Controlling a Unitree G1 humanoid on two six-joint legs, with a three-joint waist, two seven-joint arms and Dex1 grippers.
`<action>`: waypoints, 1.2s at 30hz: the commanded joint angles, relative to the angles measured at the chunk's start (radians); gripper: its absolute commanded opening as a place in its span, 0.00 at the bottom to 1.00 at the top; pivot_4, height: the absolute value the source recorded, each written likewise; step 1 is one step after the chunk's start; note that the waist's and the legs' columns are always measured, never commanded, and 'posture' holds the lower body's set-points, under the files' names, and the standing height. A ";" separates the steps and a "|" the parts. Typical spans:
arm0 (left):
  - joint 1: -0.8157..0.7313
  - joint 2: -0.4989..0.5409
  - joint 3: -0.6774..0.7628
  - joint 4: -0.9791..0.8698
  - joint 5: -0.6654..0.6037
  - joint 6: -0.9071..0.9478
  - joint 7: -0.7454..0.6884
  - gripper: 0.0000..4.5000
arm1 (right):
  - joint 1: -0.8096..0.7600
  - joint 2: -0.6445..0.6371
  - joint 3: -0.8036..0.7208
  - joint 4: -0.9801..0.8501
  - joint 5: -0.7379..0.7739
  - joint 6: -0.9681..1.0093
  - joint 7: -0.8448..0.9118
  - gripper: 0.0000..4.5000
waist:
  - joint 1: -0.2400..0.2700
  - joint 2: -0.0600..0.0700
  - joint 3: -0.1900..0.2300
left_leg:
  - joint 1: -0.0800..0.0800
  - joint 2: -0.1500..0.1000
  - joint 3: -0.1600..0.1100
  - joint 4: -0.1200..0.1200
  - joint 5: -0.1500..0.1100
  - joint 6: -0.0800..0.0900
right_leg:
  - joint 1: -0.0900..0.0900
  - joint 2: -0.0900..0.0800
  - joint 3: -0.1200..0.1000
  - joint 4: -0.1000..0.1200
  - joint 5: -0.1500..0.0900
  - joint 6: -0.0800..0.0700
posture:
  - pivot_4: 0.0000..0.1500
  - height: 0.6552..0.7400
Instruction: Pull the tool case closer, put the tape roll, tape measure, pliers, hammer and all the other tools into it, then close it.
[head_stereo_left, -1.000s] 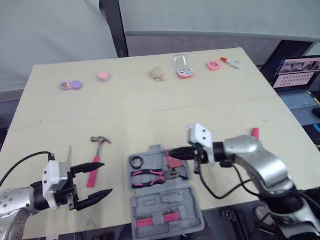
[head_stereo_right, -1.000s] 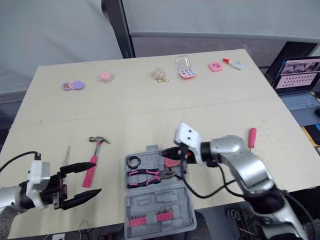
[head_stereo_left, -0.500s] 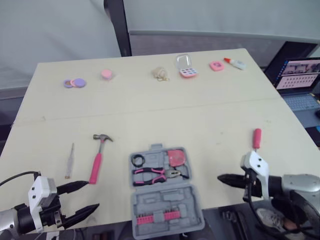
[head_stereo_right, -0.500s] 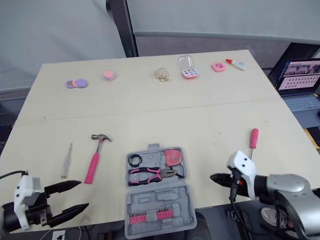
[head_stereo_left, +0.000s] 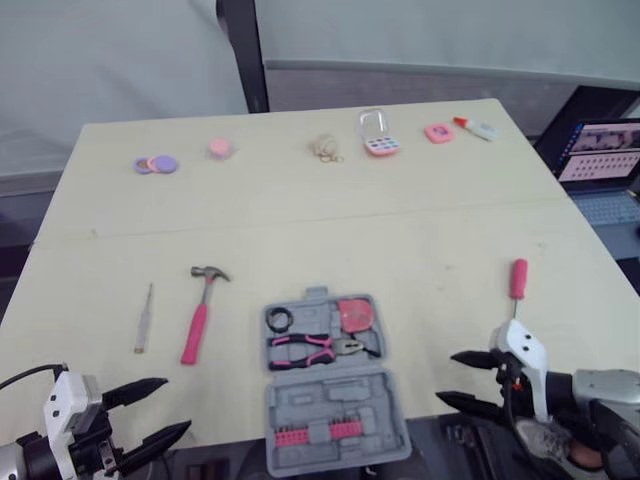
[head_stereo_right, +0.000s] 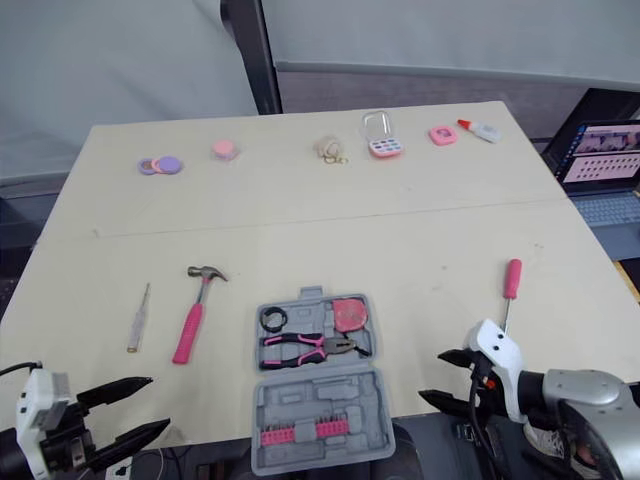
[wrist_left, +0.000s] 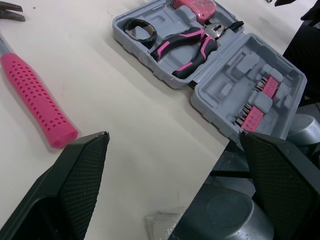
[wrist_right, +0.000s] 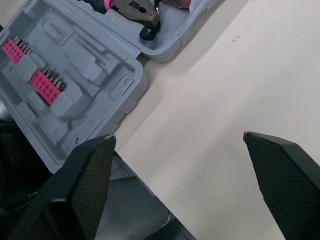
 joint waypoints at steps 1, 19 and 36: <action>0.034 -0.002 0.012 -0.001 0.037 -0.044 -0.012 1.00 | 0.024 0.001 -0.041 -0.026 0.022 -0.013 -0.007 0.99 | 0.000 0.000 0.000 | 0.000 0.000 0.000 0.000 0.000 0.000 | 0.000 0.000 0.000 0.000 0.000 0.000 | 1.00 1.00; -0.300 0.098 -0.321 0.054 0.205 0.094 0.121 0.01 | -0.147 0.011 0.164 0.030 -0.058 0.028 -0.124 0.00 | -0.004 0.002 0.001 | 0.000 -0.001 0.000 0.007 -0.001 0.000 | 0.000 0.001 0.001 0.007 0.000 0.001 | 1.00 1.00; -0.476 0.069 -0.592 0.064 0.305 0.164 0.202 0.01 | -0.338 0.054 0.383 0.107 -0.129 0.056 -0.155 0.00 | -0.003 0.003 0.002 | -0.001 -0.001 0.000 0.010 -0.001 0.000 | 0.000 0.001 0.001 0.008 0.001 0.002 | 1.00 1.00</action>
